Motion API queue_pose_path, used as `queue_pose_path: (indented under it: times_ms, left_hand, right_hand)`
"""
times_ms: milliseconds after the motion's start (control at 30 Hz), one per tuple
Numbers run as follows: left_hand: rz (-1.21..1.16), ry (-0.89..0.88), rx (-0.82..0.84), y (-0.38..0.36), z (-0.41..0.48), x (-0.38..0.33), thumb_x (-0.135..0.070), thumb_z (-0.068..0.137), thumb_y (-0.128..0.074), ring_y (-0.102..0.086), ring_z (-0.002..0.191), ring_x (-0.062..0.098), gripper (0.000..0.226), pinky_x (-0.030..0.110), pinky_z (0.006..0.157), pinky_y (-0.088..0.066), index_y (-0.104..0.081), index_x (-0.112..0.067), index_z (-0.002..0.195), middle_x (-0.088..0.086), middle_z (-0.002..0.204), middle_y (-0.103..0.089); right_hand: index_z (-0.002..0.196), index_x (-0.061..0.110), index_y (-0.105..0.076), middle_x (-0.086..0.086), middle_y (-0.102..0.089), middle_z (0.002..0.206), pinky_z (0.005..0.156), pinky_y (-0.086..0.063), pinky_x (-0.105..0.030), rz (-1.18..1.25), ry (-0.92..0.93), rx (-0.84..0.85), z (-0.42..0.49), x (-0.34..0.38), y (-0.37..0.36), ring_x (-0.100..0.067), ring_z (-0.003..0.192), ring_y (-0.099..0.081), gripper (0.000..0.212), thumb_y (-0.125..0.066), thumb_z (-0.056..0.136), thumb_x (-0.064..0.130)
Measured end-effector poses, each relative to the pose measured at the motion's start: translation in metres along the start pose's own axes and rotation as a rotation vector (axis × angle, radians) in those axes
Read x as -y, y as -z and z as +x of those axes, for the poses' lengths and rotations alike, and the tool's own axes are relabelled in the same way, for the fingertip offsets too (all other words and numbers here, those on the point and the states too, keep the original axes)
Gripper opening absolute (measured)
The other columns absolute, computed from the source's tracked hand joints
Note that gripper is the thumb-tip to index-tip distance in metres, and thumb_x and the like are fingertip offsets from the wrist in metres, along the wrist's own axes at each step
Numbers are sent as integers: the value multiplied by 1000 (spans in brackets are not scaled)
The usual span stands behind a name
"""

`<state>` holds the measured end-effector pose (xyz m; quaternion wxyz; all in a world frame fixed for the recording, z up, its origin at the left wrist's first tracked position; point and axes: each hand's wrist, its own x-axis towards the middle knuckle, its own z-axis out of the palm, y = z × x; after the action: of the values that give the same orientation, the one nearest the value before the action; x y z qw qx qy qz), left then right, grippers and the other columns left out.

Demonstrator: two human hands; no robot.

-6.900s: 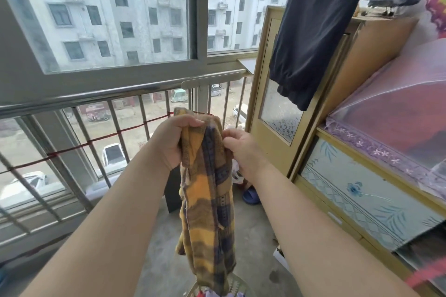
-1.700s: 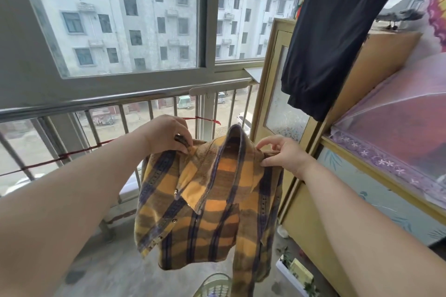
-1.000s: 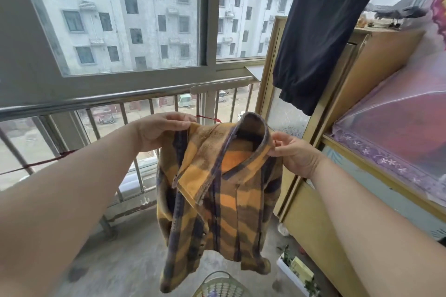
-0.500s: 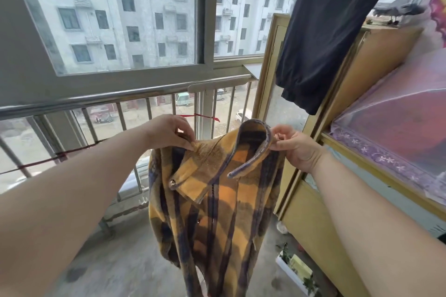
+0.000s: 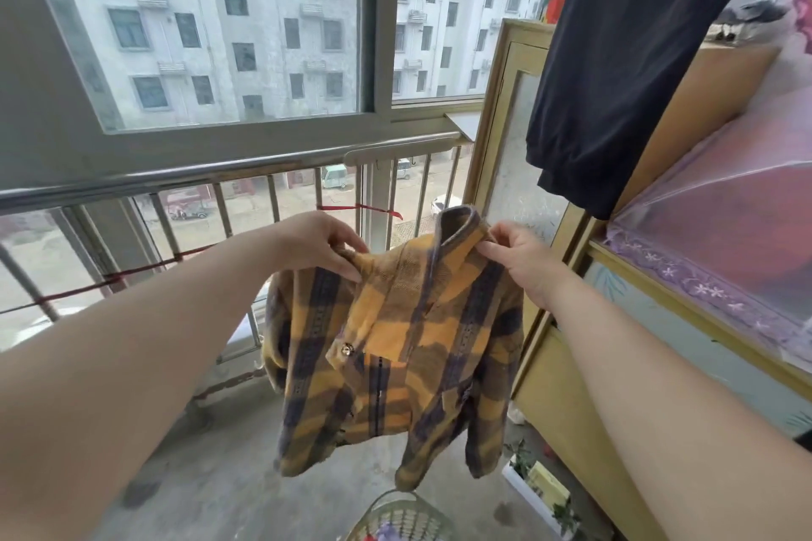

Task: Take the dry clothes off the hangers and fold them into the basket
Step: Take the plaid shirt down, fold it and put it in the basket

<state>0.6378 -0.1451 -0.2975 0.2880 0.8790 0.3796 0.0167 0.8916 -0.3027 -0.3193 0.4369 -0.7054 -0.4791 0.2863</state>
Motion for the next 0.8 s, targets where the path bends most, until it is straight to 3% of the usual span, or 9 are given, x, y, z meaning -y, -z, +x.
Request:
queue_pose_path:
  times_ms: [133,333,467,567,633,700,800]
  left_hand:
    - [78,57,-58,-4,-5,-3,-48,75,-72,-60,86,19,12,31,73,-47,-71,-37,81,-7,83,-69]
    - [-186,105,-58,-6,-10,-15,-71,77,-49,-63,87,25,50,41,87,-50,-71,-26,81,6,83,-69]
    - [-531,195,10,-2,-10,-22,-87,49,-55,-63,101,31,89,47,102,-42,-70,-15,100,13,101,-70]
    - [-621,370,-130,-4,-7,-28,-71,70,-63,-59,103,30,70,39,98,-40,-64,-9,101,9,103,-65]
    - [-572,469,-257,-12,-2,-32,-53,87,-57,-51,100,29,44,36,87,-35,-54,-11,99,7,98,-54]
    - [-588,490,-275,-16,1,-39,-38,95,-50,-48,95,28,28,36,83,-35,-52,-10,98,11,93,-51]
    - [-705,571,-222,-19,1,-44,-33,97,-47,-52,85,27,32,34,80,-37,-55,-6,81,13,90,-56]
  right_hand:
    - [89,20,-54,-8,-62,94,77,-49,-36,-50,-6,15,0,-4,0,-24,91,-60,19,-56,94,37]
    - [100,14,-55,-10,-62,101,75,-47,-33,0,-36,-18,-5,-7,-1,-25,95,-58,24,-56,94,38]
    - [106,9,-56,-13,-64,102,91,-49,-46,121,-87,-32,-12,-3,-2,-32,102,-60,31,-57,94,37]
    - [104,10,-59,-9,-64,97,86,-49,-42,97,-113,-26,-13,3,-6,-29,98,-60,28,-57,94,36]
    - [101,11,-59,-6,-63,94,71,-48,-32,29,-135,-23,-10,8,-13,-21,88,-59,24,-55,96,34]
    - [105,6,-57,-5,-60,92,63,-42,-28,0,-196,-61,-6,12,-23,-16,80,-55,26,-53,98,30]
    - [108,1,-58,-11,-66,99,81,-53,-41,124,-378,-170,4,5,-34,-27,89,-62,32,-55,95,30]
